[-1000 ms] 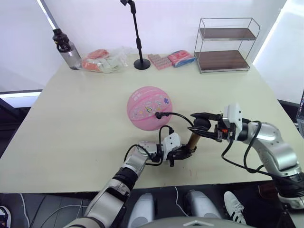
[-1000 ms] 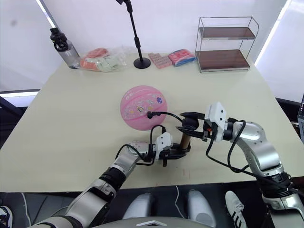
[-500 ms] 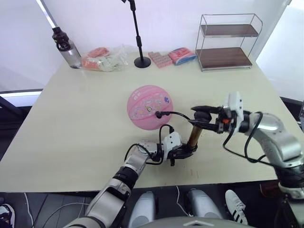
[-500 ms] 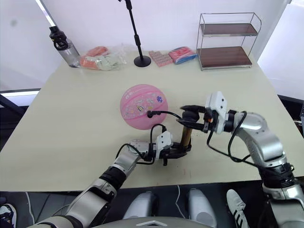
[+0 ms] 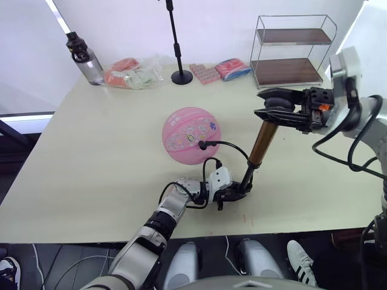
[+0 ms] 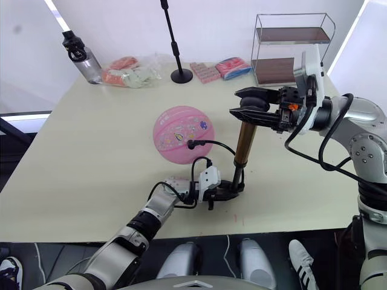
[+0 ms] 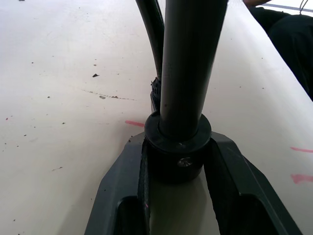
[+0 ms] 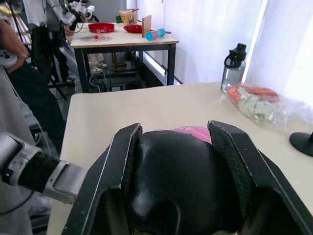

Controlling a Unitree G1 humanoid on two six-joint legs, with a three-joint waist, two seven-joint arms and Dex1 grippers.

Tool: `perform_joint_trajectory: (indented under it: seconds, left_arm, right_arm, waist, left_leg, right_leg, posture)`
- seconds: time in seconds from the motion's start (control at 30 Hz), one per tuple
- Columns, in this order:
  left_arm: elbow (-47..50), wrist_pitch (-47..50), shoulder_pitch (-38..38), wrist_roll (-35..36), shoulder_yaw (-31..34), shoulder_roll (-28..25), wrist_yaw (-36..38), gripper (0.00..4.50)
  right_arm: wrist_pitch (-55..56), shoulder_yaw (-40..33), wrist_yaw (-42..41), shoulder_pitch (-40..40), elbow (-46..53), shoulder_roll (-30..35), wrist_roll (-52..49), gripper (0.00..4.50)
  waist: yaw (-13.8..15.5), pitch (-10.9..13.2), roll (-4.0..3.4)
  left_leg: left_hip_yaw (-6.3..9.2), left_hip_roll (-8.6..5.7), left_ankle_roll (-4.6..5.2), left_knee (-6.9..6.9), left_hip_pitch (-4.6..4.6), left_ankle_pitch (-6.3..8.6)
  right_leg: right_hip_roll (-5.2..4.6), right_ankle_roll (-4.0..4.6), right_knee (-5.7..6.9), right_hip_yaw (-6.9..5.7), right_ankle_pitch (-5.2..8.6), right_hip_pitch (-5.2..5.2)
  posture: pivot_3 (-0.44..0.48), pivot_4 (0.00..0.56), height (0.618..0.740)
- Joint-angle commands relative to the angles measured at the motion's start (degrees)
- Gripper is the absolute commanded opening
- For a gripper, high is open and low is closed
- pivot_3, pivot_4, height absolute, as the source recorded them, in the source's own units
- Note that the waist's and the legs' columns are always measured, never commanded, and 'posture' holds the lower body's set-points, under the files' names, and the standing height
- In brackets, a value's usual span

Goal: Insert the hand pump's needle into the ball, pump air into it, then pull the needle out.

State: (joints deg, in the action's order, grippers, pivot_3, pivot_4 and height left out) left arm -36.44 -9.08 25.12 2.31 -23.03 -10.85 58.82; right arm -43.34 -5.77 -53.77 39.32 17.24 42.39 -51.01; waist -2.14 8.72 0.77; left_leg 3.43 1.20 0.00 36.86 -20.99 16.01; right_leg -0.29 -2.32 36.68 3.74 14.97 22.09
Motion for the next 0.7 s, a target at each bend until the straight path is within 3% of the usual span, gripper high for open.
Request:
perform_joint_trajectory:
  seconds: [0.03, 0.27, 0.47, 0.7]
  left_arm:
    - [-8.6, 5.1, -3.7, -5.0, -1.6, -2.7, -2.2, 1.11]
    - [-8.8, 5.0, -3.5, -5.0, -1.7, -2.7, -2.1, 1.11]
    - [-8.0, 5.2, -4.2, -4.9, -1.7, -3.0, -2.2, 1.11]
    - [-7.4, 5.3, -4.7, -5.2, -1.5, -3.1, -2.5, 1.11]
  right_arm:
    - [0.7, -7.3, 1.6, 4.8, 2.0, -0.2, -6.1, 1.65]
    - [8.4, -0.1, -2.1, -5.7, 3.5, -0.7, 5.0, 1.65]
    - [21.7, 8.6, -5.1, -16.4, -0.2, -3.6, 17.7, 1.65]
    - [31.3, 12.9, -5.9, -22.8, -6.1, -6.6, 24.7, 1.65]
  waist:
    - [0.0, 0.0, -0.01]
    - [0.1, 0.0, 0.05]
    - [-0.3, -0.6, 0.37]
    - [-0.3, -0.8, 0.59]
  left_leg:
    - [0.0, -0.01, 0.0, 0.02, -0.06, 0.0]
    - [0.01, -0.07, 0.0, 0.05, -0.17, 0.0]
    - [-0.03, 0.01, -0.01, -0.01, 0.32, 0.01]
    - [0.03, 0.15, -0.01, -0.07, 0.72, 0.01]
  right_leg:
    - [-0.01, 0.01, 0.0, 0.0, -0.01, 0.04]
    - [-0.09, 0.0, 0.02, -0.06, -0.01, 0.14]
    - [0.09, 0.0, 0.01, -0.02, 0.02, -0.25]
    - [0.18, 0.2, 0.04, -0.01, 0.14, -0.49]
  posture:
    - [0.0, 0.15, 0.74]
    - [0.0, 0.15, 0.74]
    - [0.0, 0.15, 0.74]
    - [0.0, 0.15, 0.74]
